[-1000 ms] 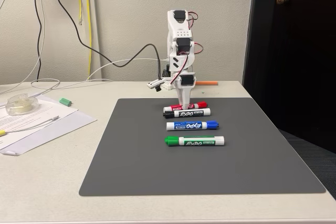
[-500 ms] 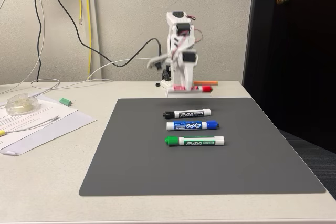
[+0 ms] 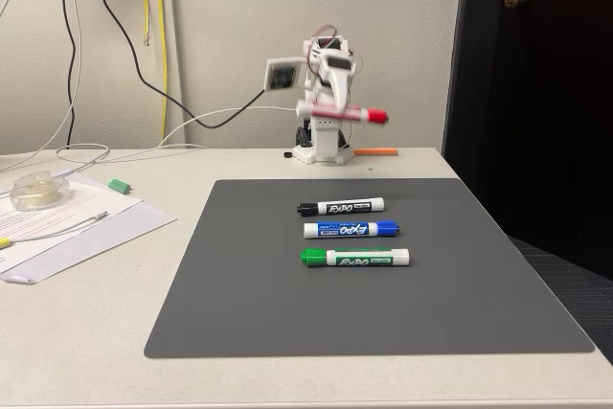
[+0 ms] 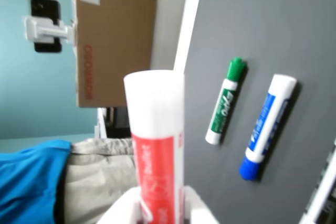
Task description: Pick up the red marker.
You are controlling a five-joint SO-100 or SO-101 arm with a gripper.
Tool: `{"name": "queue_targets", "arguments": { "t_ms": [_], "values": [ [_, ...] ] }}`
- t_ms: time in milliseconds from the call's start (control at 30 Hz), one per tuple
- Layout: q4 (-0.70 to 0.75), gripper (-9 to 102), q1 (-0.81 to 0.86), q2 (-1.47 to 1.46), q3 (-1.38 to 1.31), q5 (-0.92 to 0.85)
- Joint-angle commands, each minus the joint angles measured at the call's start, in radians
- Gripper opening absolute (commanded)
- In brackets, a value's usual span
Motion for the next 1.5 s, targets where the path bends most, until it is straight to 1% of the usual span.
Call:
{"name": "queue_targets", "arguments": {
  "t_ms": [0,167,433,833,1467],
  "values": [
    [-0.031,5,0.002,0.041,0.003,0.011],
    [-0.060,5,0.006,0.064,0.003,0.014],
    [-0.061,5,0.023,0.158,0.025,0.021],
    [-0.083,5,0.054,0.170,0.029,0.080],
    [-0.103,5,0.055,0.224,0.080,0.083]
  ]
}}
